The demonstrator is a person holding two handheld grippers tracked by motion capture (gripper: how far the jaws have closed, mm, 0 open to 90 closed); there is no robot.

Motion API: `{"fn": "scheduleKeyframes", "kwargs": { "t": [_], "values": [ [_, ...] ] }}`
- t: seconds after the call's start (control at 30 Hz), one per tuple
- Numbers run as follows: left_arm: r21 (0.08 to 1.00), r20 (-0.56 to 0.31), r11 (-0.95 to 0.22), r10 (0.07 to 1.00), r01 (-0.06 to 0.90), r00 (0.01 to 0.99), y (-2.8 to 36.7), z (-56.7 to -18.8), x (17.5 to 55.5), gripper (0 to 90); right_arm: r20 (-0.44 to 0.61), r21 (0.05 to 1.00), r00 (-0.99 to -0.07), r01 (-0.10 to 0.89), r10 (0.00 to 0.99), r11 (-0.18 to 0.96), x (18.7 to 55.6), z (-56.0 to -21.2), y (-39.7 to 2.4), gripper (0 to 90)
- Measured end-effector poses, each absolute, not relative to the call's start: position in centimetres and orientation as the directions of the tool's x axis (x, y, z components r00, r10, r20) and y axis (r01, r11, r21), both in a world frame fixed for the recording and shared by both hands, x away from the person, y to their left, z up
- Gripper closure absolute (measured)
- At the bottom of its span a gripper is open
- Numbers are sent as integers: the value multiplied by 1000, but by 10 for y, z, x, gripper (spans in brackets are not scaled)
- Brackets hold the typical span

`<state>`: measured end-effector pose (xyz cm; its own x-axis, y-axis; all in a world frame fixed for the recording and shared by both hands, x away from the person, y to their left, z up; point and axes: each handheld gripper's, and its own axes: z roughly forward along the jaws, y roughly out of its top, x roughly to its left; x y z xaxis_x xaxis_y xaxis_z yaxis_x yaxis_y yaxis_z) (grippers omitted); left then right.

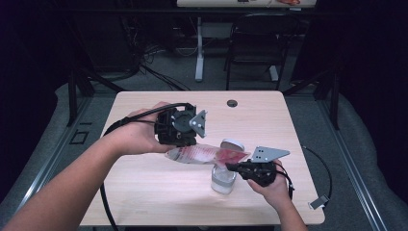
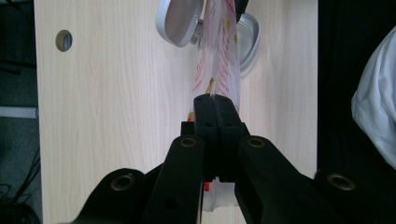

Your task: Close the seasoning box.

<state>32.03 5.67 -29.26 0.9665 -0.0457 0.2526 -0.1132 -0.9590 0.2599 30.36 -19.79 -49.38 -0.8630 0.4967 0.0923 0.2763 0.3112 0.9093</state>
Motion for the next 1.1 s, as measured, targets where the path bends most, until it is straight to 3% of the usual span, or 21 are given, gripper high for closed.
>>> {"fn": "scheduleKeyframes", "kwargs": {
  "t": [1.1],
  "values": [
    [246,254,-958,-85,-150,963,37,-283,319,900,71,900,-860,274,505,340,303,-496,-201,896]
  ]
}}
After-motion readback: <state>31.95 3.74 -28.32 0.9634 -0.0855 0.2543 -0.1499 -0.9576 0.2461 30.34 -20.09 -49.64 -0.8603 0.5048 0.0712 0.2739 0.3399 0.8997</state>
